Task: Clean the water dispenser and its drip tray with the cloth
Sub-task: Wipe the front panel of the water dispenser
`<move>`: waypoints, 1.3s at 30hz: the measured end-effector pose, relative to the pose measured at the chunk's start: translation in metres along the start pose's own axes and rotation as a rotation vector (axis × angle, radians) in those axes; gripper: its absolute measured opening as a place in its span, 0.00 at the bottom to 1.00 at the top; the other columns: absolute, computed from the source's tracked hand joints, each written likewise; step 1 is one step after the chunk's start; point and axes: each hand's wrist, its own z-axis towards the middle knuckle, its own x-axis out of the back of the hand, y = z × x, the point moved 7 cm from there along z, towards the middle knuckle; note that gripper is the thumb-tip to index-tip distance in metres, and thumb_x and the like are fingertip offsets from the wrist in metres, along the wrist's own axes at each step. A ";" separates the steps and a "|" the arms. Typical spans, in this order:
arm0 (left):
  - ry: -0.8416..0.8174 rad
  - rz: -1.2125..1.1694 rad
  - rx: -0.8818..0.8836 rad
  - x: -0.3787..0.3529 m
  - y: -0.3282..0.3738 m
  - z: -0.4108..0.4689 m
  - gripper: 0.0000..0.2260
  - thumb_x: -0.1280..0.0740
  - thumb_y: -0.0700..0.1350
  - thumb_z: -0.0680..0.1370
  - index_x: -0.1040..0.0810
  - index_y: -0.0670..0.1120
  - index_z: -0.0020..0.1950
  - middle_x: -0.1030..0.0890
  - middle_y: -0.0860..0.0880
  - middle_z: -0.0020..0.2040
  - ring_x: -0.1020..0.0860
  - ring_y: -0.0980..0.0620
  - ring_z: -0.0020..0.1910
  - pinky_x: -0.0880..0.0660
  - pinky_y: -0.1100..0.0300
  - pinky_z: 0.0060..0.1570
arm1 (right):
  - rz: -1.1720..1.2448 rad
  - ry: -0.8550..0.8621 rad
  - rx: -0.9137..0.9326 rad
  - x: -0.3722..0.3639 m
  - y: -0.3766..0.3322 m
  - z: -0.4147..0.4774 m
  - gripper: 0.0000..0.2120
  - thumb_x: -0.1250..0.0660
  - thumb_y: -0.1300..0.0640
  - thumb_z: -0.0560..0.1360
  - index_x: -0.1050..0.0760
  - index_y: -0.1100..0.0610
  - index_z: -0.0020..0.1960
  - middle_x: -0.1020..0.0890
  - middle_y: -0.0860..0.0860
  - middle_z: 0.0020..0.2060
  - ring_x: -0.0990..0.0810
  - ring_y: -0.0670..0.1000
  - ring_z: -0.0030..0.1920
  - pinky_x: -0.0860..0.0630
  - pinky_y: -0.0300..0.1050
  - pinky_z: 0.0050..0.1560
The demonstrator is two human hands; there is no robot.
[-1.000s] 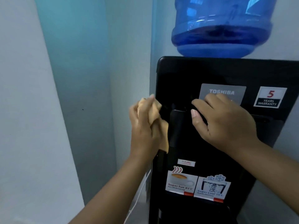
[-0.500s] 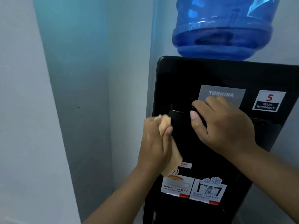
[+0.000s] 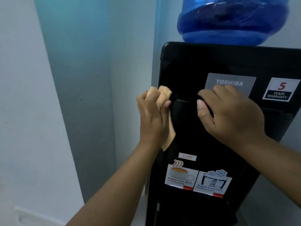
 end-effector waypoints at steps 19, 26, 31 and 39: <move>-0.256 0.229 -0.045 -0.020 -0.047 -0.100 0.24 0.41 0.43 0.79 0.39 0.49 0.74 0.48 0.45 0.78 0.47 0.47 0.77 0.49 0.64 0.74 | -0.100 0.025 0.000 -0.007 -0.001 0.000 0.20 0.50 0.49 0.83 0.24 0.61 0.53 0.26 0.58 0.41 0.28 0.59 0.42 0.40 0.45 0.32; -0.713 0.481 -0.115 0.028 -0.089 -0.176 0.18 0.46 0.57 0.83 0.40 0.67 0.73 0.39 0.62 0.74 0.40 0.55 0.76 0.37 0.57 0.71 | -0.110 0.039 0.004 -0.006 -0.002 -0.002 0.20 0.50 0.49 0.83 0.25 0.61 0.51 0.27 0.58 0.40 0.29 0.59 0.42 0.43 0.45 0.33; -0.114 0.207 -0.005 0.038 -0.053 -0.102 0.16 0.41 0.50 0.81 0.37 0.48 0.67 0.36 0.46 0.64 0.33 0.56 0.60 0.37 0.71 0.63 | -0.128 0.042 -0.009 -0.007 -0.002 -0.003 0.21 0.51 0.48 0.83 0.26 0.61 0.51 0.27 0.58 0.41 0.30 0.59 0.42 0.42 0.46 0.34; -0.543 0.392 0.068 -0.002 -0.086 -0.187 0.24 0.37 0.54 0.80 0.40 0.65 0.74 0.38 0.45 0.77 0.31 0.44 0.71 0.27 0.51 0.64 | -0.137 0.067 -0.012 -0.009 0.000 -0.002 0.21 0.51 0.48 0.83 0.25 0.60 0.51 0.27 0.57 0.41 0.29 0.59 0.42 0.43 0.46 0.34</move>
